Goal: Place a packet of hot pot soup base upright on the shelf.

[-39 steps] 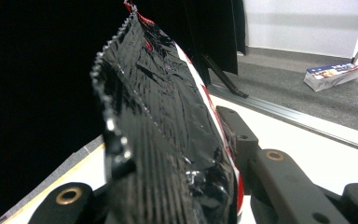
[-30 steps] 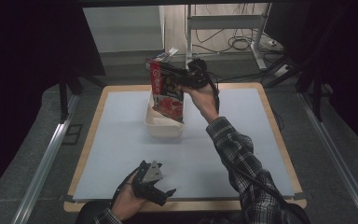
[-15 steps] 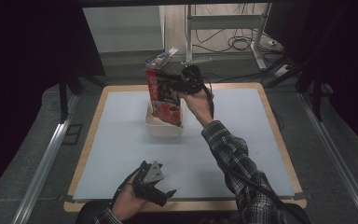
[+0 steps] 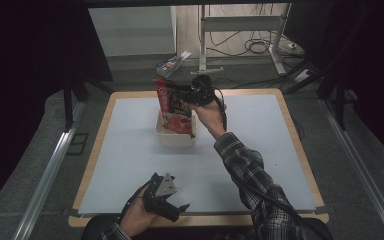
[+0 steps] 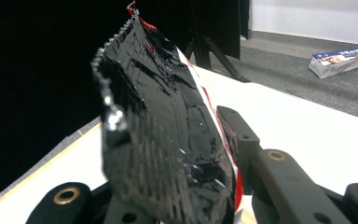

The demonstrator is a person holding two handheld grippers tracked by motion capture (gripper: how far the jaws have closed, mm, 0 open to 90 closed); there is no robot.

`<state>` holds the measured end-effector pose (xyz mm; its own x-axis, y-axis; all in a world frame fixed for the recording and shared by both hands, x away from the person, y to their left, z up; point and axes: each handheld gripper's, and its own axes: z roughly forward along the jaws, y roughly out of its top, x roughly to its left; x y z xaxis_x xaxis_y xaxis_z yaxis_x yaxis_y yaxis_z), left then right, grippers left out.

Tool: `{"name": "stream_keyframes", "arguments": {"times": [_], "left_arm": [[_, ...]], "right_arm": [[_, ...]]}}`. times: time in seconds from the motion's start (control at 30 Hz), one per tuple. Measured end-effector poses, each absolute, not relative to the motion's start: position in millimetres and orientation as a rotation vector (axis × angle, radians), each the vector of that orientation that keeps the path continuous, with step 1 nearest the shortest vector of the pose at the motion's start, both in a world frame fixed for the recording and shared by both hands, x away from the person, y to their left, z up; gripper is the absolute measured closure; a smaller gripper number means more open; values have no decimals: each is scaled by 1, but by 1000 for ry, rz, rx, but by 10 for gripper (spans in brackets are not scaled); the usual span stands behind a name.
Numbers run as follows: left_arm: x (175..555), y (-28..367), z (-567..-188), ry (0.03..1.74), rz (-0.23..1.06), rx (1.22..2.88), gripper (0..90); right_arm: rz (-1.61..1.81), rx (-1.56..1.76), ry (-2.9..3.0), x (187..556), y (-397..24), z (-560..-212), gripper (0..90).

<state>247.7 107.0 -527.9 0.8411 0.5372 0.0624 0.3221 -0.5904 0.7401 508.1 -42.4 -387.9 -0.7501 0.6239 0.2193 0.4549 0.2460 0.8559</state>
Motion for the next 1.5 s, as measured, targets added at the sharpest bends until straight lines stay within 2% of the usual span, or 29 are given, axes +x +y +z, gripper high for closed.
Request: {"name": "stream_keyframes", "arguments": {"times": [0.57,0.93,1.23,1.3,1.33,1.43,1.47,1.5], "left_arm": [[248,105,-530,630,358,2254,13],[251,106,-531,652,361,2255,13],[252,106,-533,663,368,2263,12],[253,107,-533,676,370,2257,12],[254,108,-533,691,377,2258,11],[255,109,-532,709,370,2246,5],[255,109,-532,709,370,2246,1],[255,110,-532,713,366,2238,1]], "right_arm": [[1495,1024,2375,508,-57,-411,688],[1376,972,2401,507,-71,-420,714],[1323,982,2412,514,-81,-426,667],[1283,968,2418,514,-80,-426,619],[1208,951,2434,514,-75,-427,538],[1136,899,2435,512,-70,-425,418],[1136,899,2435,512,-70,-425,418],[1128,901,2435,511,-69,-424,378]]}}
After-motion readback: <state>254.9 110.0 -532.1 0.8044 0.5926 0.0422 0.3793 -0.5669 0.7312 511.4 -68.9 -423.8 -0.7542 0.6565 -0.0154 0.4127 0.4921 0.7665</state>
